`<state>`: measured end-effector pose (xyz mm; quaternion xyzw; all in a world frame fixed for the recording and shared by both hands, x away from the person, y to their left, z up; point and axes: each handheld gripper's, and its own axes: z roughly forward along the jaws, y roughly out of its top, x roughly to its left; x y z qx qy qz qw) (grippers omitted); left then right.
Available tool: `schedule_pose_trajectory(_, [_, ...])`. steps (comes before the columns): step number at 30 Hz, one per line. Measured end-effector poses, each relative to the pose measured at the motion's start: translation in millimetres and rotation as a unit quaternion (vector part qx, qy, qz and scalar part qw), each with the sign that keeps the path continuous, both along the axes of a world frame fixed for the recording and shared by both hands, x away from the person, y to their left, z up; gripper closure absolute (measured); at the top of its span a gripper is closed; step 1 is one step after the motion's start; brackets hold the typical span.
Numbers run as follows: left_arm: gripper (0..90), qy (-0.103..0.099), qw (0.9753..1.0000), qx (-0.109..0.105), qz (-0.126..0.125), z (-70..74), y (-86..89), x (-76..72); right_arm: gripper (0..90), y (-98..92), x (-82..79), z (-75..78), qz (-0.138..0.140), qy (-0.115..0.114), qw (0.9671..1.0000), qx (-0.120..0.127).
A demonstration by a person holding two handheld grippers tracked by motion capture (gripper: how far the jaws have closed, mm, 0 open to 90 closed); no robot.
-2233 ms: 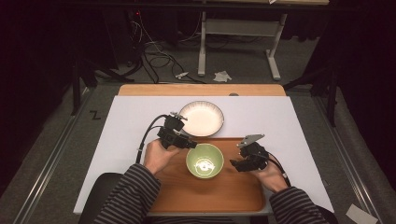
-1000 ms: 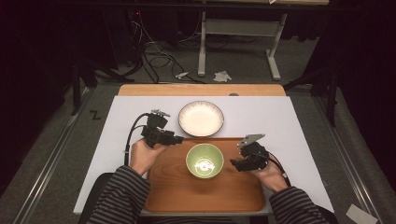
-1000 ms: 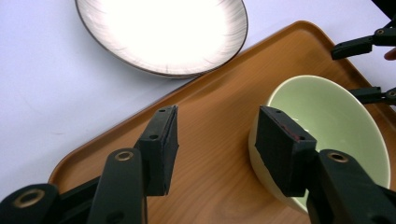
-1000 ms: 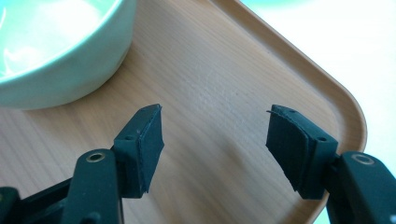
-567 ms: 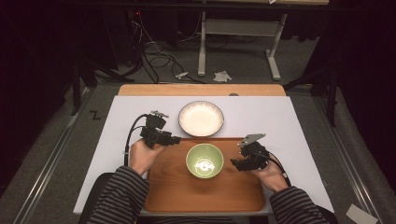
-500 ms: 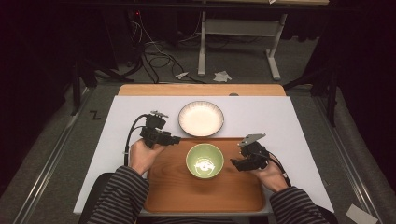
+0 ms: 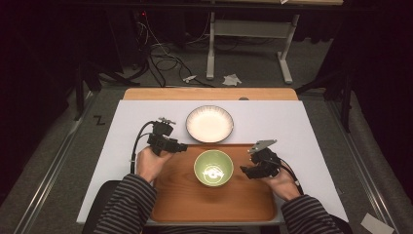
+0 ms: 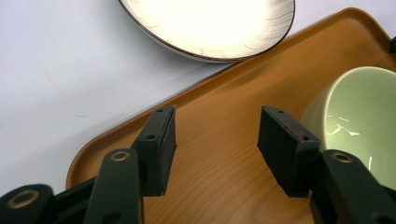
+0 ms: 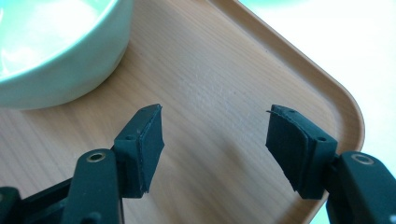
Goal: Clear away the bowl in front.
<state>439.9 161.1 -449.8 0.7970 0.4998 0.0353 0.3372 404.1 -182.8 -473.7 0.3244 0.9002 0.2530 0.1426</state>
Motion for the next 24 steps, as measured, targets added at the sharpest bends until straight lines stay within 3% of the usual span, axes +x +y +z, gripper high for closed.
schedule_pose_trajectory(12, [46.3,0.002,0.9999,0.009,0.004,-9.1,-3.7,3.1,37.9,-0.4,-0.2,0.4,-0.003,0.0,1.0,0.003])
schedule_pose_trajectory(24, [44.9,0.006,0.9997,0.02,0.01,-20.1,-5.0,5.5,34.0,-6.4,2.7,2.7,-0.034,-0.005,0.9993,0.016])
